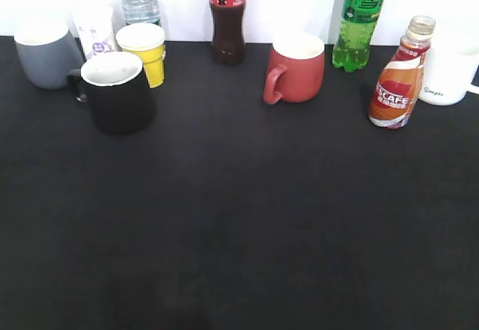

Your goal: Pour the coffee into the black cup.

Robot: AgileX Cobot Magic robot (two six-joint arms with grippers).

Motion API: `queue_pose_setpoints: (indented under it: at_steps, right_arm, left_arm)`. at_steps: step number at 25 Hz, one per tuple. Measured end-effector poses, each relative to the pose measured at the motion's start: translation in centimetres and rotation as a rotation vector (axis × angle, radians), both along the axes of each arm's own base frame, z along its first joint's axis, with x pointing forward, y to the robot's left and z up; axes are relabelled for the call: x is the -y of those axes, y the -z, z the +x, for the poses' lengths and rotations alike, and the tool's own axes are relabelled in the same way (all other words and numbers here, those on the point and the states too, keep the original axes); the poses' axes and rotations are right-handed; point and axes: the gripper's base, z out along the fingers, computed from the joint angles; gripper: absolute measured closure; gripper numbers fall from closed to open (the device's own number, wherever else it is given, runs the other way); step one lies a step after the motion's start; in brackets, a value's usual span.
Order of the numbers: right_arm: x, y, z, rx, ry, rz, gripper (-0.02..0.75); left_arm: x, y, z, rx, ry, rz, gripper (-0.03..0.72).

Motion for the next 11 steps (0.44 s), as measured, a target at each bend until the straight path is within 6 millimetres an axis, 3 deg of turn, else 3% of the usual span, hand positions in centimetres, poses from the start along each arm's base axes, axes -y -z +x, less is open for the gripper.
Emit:
queue_pose_setpoints:
  at_steps: [11]
  right_arm:
    - [0.00,-0.02,-0.01,0.003,0.000,0.000,0.159]
  left_arm:
    - [0.05,-0.01,0.01,0.001,-0.057,0.000,0.418]
